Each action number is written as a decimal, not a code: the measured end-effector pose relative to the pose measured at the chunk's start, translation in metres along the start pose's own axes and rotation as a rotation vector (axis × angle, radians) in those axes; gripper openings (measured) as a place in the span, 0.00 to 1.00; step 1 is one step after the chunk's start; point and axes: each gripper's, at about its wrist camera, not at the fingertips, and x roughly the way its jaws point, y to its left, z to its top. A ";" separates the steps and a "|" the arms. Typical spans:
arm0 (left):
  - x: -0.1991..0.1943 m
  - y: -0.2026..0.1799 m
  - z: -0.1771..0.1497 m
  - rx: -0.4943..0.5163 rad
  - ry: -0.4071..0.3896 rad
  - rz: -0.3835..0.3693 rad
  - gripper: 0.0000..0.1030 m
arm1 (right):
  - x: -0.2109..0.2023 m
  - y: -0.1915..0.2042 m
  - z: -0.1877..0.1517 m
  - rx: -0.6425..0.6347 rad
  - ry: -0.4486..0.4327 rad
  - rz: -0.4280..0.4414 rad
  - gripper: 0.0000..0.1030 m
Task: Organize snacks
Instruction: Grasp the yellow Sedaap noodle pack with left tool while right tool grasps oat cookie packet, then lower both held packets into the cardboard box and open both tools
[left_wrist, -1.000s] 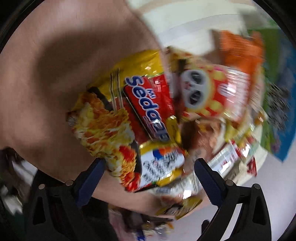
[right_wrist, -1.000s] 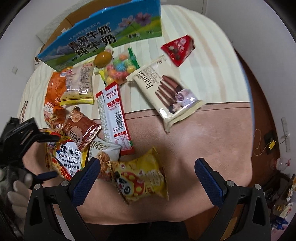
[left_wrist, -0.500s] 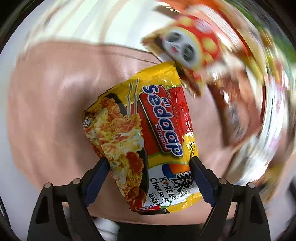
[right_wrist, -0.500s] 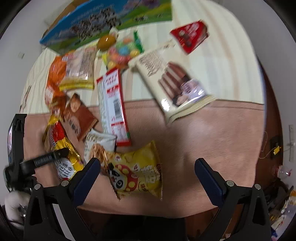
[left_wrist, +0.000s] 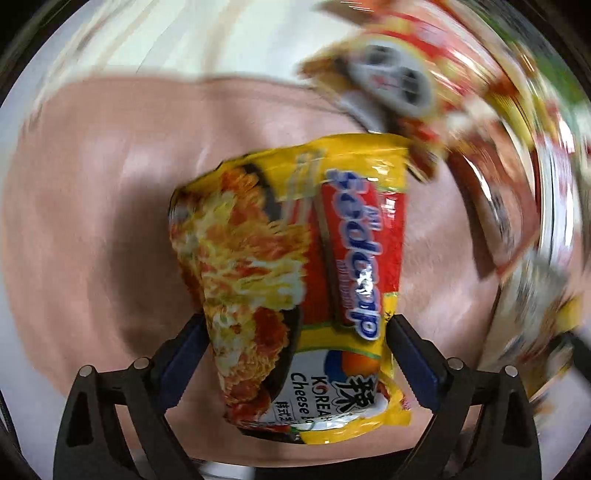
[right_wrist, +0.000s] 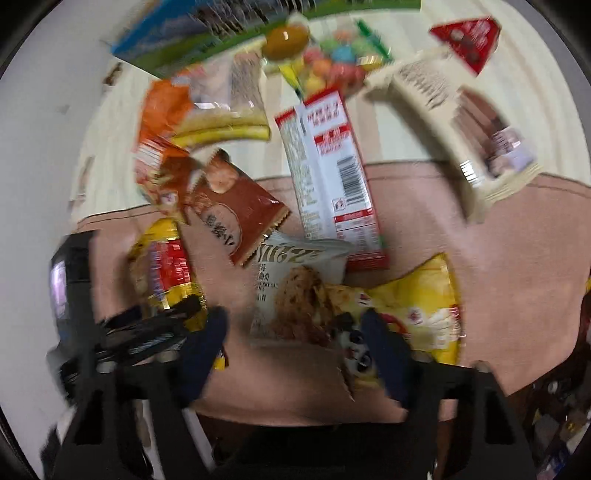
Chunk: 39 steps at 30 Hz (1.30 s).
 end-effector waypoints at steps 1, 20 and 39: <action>0.001 0.006 -0.002 -0.041 0.010 -0.032 0.95 | 0.008 0.002 0.002 0.018 0.002 -0.018 0.67; -0.010 0.011 -0.022 0.268 -0.066 -0.015 0.86 | 0.051 0.049 -0.022 -0.074 0.052 -0.162 0.53; -0.134 0.005 -0.057 0.173 -0.181 0.023 0.82 | -0.074 0.035 -0.059 -0.125 -0.052 0.047 0.45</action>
